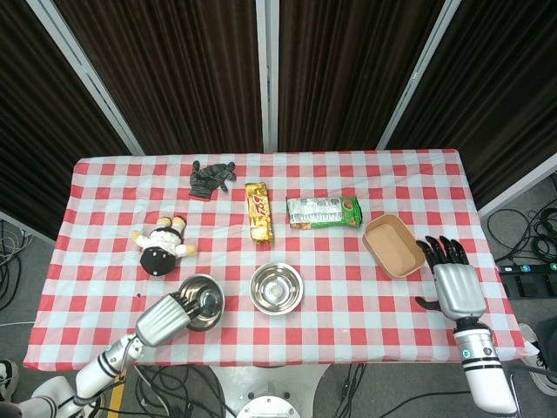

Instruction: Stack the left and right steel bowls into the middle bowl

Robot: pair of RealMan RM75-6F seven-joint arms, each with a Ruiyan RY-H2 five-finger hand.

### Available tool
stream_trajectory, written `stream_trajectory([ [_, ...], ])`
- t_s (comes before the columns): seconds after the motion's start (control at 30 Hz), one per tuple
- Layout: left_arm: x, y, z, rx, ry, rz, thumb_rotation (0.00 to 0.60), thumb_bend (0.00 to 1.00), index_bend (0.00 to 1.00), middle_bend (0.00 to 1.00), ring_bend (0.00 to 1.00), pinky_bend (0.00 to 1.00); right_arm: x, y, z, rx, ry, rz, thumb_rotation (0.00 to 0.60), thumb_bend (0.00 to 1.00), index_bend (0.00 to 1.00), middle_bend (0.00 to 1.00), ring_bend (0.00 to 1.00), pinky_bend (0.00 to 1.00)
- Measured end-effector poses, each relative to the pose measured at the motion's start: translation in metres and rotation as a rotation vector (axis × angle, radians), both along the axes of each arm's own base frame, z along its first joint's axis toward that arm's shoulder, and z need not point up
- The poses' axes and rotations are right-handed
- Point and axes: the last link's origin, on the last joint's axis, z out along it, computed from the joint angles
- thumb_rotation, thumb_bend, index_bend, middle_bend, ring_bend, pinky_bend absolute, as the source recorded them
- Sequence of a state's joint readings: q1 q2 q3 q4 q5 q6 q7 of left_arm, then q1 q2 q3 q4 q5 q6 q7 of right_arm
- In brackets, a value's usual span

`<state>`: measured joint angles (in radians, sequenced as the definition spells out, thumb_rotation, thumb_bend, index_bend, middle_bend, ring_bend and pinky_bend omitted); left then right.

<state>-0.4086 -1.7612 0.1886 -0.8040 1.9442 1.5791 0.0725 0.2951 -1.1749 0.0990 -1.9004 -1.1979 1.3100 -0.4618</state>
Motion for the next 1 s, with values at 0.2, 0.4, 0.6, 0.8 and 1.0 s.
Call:
stream_trajectory([
  [0.2, 0.025, 0.012, 0.005, 0.003, -0.024, -0.052, 0.6, 0.34, 0.72, 0.72, 0.81, 0.88, 0.004, -0.001, 0.006, -0.027, -0.023, 0.009, 0.6, 0.0, 0.11, 0.08, 0.0, 0.05],
  [0.4, 0.056, 0.032, 0.009, 0.001, -0.037, -0.091, 0.6, 0.34, 0.72, 0.72, 0.82, 0.88, 0.01, -0.002, 0.016, -0.071, -0.052, 0.039, 0.6, 0.0, 0.11, 0.08, 0.0, 0.05],
  [0.6, 0.087, 0.042, 0.001, -0.028, -0.026, -0.124, 0.6, 0.34, 0.72, 0.72, 0.82, 0.88, 0.015, -0.001, 0.026, -0.118, -0.076, 0.075, 0.6, 0.0, 0.11, 0.08, 0.0, 0.05],
  [0.8, 0.111, 0.052, -0.011, -0.046, -0.011, -0.148, 0.6, 0.34, 0.73, 0.73, 0.82, 0.88, 0.022, 0.002, 0.038, -0.193, -0.12, 0.135, 0.6, 0.0, 0.11, 0.09, 0.0, 0.05],
  [1.0, 0.127, 0.059, -0.029, -0.073, -0.007, -0.148, 0.6, 0.34, 0.73, 0.73, 0.82, 0.88, 0.02, 0.007, 0.046, -0.228, -0.134, 0.145, 0.6, 0.0, 0.11, 0.09, 0.0, 0.05],
])
